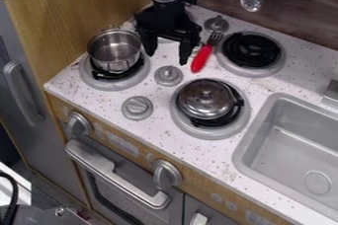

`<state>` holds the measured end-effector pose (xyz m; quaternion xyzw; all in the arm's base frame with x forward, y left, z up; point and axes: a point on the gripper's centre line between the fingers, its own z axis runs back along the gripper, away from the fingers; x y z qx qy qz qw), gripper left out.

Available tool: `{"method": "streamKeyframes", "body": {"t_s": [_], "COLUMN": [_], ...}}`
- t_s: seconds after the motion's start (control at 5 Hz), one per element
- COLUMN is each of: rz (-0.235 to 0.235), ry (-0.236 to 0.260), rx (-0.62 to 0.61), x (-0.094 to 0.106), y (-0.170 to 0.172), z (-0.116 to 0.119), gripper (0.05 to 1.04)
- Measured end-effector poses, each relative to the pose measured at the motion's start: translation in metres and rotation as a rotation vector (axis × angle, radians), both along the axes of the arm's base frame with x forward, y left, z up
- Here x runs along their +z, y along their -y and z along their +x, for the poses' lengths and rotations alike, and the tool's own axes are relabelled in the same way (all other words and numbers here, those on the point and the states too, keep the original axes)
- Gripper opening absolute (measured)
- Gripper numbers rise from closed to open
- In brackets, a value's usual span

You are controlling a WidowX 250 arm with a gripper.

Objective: Cover the silver pot

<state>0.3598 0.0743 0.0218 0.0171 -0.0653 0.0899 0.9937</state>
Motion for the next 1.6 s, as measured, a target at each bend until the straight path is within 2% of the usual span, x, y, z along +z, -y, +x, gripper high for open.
{"method": "streamKeyframes", "body": {"t_s": [0.2, 0.4, 0.6, 0.8, 1.0, 1.2, 1.4, 1.6], "rz": [-0.009, -0.014, -0.025, -0.026, -0.003, -0.015, -0.014, -0.011], "ry": [-0.044, -0.065, -0.067, -0.045, -0.068, -0.067, 0.013, 0.018], "rx": [0.000, -0.018, -0.052, -0.043, -0.038, -0.018, 0.024, 0.030], "x": [-0.015, -0.027, -0.038, -0.042, -0.052, -0.059, -0.062, -0.064], "y": [0.001, 0.022, 0.044, 0.055, 0.057, 0.058, 0.058, 0.057], "z": [-0.006, -0.005, -0.001, 0.005, 0.004, 0.006, 0.017, 0.019], "gripper": [0.998, 0.998, 0.998, 0.998, 0.998, 0.998, 0.998, 0.949]}}
